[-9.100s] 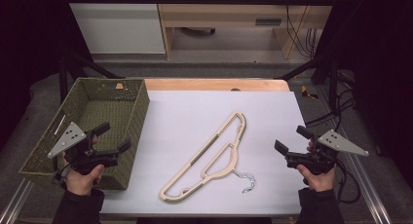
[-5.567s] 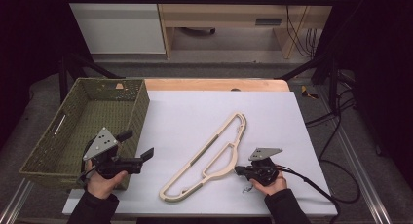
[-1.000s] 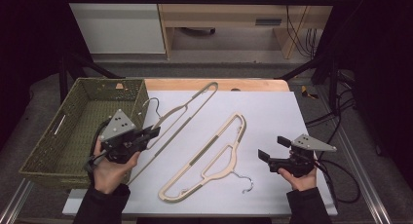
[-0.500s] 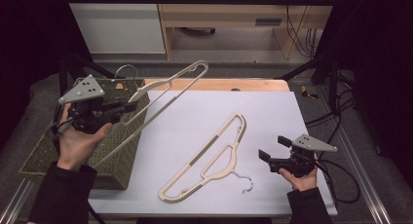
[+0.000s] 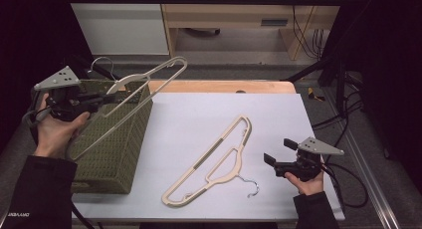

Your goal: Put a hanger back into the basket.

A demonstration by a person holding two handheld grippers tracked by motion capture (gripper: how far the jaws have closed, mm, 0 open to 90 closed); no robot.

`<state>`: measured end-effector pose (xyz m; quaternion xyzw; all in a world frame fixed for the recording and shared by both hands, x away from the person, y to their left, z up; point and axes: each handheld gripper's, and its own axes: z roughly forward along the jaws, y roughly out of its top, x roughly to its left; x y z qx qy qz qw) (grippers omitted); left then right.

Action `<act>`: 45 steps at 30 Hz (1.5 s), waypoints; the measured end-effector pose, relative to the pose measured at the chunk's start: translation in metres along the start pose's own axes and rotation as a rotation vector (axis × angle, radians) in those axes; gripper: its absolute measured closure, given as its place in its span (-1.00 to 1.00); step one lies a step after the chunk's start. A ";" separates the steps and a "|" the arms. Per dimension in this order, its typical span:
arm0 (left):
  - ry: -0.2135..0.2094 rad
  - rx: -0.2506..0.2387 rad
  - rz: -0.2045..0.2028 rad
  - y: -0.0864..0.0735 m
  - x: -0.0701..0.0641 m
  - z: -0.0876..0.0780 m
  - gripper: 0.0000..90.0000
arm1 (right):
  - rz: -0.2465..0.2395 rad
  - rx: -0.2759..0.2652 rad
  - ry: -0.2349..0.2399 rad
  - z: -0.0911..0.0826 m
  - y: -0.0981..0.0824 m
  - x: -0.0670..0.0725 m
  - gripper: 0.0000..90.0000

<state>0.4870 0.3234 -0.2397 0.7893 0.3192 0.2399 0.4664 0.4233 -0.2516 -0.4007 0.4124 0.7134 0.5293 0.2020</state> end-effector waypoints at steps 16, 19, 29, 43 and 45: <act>0.101 0.079 -0.041 -0.054 0.063 -0.013 0.91 | -0.011 0.013 -0.006 0.002 -0.001 0.000 -0.87; 0.125 0.086 -0.050 -0.065 0.071 -0.015 0.91 | -0.012 0.016 -0.010 0.002 -0.001 -0.001 -0.86; 0.133 0.129 -0.033 -0.092 0.077 -0.014 0.91 | -0.021 0.027 -0.011 0.004 -0.003 -0.001 -0.86; 0.147 0.197 -0.061 -0.131 0.070 -0.001 0.90 | -0.020 0.032 -0.011 0.006 -0.004 0.000 -0.86; 0.146 0.205 -0.057 -0.135 0.066 0.004 0.90 | -0.027 0.037 -0.008 0.006 -0.004 0.000 -0.86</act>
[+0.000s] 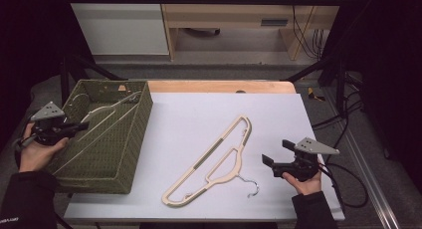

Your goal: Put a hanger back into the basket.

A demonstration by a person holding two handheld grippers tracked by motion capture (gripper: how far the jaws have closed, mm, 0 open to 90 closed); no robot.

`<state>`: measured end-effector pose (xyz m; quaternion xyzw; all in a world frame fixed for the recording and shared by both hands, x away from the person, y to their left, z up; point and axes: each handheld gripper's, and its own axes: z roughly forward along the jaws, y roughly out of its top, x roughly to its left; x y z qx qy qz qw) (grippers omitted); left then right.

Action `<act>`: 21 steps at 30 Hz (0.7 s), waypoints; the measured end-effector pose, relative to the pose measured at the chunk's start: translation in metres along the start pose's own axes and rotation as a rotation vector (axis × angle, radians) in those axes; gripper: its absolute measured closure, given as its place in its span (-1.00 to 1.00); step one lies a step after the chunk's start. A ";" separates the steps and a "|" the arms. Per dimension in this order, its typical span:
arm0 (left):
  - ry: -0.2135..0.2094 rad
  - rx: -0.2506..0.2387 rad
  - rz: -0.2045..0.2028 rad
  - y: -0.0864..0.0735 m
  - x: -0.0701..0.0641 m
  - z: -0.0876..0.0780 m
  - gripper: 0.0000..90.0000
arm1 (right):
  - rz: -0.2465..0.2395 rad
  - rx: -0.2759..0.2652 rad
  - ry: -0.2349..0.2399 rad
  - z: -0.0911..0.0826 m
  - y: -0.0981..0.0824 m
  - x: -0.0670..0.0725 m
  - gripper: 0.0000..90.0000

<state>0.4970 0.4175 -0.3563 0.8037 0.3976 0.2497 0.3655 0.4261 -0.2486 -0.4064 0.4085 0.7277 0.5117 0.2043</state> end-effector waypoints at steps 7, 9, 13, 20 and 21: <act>-0.004 0.077 0.035 -0.004 -0.022 0.015 0.86 | 0.009 -0.006 -0.003 -0.001 0.000 0.000 -0.86; -0.015 0.125 0.053 -0.006 -0.030 0.020 0.81 | 0.009 -0.007 -0.001 -0.001 0.001 0.001 -0.86; -0.029 0.156 0.070 -0.006 -0.035 0.022 0.75 | 0.000 0.001 0.003 0.000 0.000 0.001 -0.86; -0.080 0.230 0.103 -0.009 -0.047 0.034 0.65 | 0.002 0.001 0.003 0.000 0.000 0.001 -0.86; -0.080 0.230 0.103 -0.009 -0.047 0.034 0.65 | 0.002 0.001 0.003 0.000 0.000 0.001 -0.86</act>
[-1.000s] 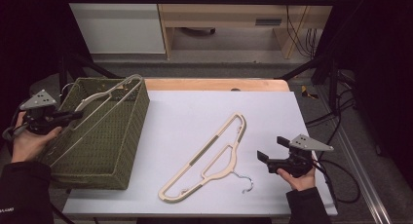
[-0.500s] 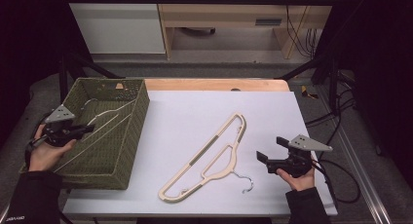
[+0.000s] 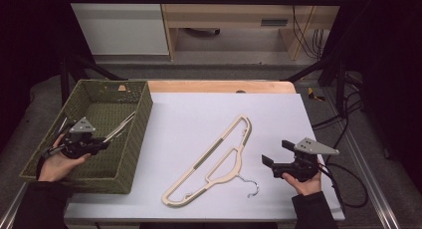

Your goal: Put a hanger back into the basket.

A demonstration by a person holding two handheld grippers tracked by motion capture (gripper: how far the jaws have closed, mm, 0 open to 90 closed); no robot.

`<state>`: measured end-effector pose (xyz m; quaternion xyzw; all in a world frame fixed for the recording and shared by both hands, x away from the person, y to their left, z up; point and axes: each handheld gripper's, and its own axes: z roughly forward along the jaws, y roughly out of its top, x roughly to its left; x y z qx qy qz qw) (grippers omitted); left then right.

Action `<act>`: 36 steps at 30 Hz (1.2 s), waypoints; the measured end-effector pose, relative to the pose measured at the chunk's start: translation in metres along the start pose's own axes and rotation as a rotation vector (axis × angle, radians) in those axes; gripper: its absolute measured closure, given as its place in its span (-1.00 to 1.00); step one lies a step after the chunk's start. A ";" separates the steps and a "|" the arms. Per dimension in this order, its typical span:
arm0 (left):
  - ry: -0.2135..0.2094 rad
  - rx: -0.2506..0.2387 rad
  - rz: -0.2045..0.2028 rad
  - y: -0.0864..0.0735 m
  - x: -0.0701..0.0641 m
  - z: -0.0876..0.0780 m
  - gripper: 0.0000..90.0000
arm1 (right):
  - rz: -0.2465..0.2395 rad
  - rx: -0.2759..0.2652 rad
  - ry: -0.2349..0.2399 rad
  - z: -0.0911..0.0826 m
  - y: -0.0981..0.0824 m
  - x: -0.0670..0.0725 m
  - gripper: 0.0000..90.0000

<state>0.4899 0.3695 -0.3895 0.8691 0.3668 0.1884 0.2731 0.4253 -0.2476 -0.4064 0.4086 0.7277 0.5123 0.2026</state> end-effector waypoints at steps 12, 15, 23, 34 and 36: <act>0.003 0.022 0.011 0.000 -0.005 0.007 0.58 | -0.001 0.001 0.000 0.001 0.000 0.001 -0.86; 0.000 0.013 0.009 0.001 -0.005 0.006 0.55 | 0.003 -0.002 0.001 0.000 0.000 0.001 -0.86; 0.026 -0.088 -0.012 0.009 -0.008 -0.021 0.42 | 0.002 -0.007 0.005 -0.001 0.001 0.002 -0.86; 0.058 -0.412 -0.094 0.032 -0.045 -0.059 -0.39 | -0.006 -0.001 0.027 0.000 0.000 0.005 -0.84; 0.036 -0.468 -0.100 0.038 -0.056 -0.062 -0.60 | -0.007 0.000 0.039 0.000 0.000 0.006 -0.80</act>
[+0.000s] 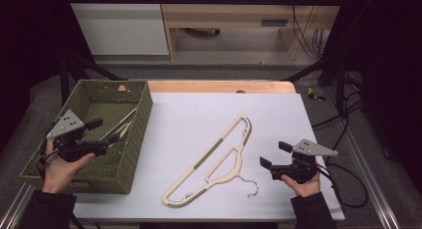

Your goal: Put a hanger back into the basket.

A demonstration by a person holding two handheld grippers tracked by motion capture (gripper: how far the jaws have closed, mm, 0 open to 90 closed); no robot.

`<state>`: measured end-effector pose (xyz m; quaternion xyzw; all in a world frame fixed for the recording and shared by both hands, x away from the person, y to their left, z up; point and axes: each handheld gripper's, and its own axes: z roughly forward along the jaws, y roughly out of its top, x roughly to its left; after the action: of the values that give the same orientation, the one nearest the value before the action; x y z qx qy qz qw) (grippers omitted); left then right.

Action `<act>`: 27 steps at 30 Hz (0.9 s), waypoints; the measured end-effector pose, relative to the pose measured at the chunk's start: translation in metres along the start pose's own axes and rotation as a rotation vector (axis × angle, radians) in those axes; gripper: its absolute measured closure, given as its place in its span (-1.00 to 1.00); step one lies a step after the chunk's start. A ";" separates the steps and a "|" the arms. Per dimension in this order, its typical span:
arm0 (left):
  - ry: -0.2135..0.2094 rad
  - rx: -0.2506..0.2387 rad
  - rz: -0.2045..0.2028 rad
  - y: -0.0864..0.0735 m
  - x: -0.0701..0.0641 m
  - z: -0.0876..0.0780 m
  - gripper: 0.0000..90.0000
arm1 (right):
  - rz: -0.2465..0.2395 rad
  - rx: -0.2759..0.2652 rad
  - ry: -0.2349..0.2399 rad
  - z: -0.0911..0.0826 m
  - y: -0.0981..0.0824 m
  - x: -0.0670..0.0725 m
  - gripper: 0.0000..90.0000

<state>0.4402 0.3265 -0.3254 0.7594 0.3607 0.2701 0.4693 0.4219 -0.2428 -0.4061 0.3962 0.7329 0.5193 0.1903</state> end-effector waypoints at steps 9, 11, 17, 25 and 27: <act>-0.091 -0.117 -0.034 0.009 -0.065 0.018 -0.82 | -0.017 0.032 0.028 0.006 -0.002 0.005 -0.79; -0.107 -0.126 -0.037 0.007 -0.076 0.024 -0.82 | -0.021 0.047 0.028 0.008 -0.004 0.007 -0.79; -0.172 -0.110 -0.030 -0.008 -0.108 0.048 -0.82 | -0.026 0.058 0.039 0.008 -0.007 0.011 -0.78; -0.234 -0.076 -0.036 -0.027 -0.119 0.064 -0.82 | -0.023 0.087 0.050 0.015 -0.012 0.017 -0.76; -0.235 -0.064 -0.033 -0.031 -0.120 0.066 -0.82 | -0.017 0.101 0.058 0.019 -0.015 0.019 -0.75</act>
<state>0.4098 0.2054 -0.3894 0.7645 0.3071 0.1828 0.5366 0.4172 -0.2184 -0.4244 0.3840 0.7666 0.4914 0.1533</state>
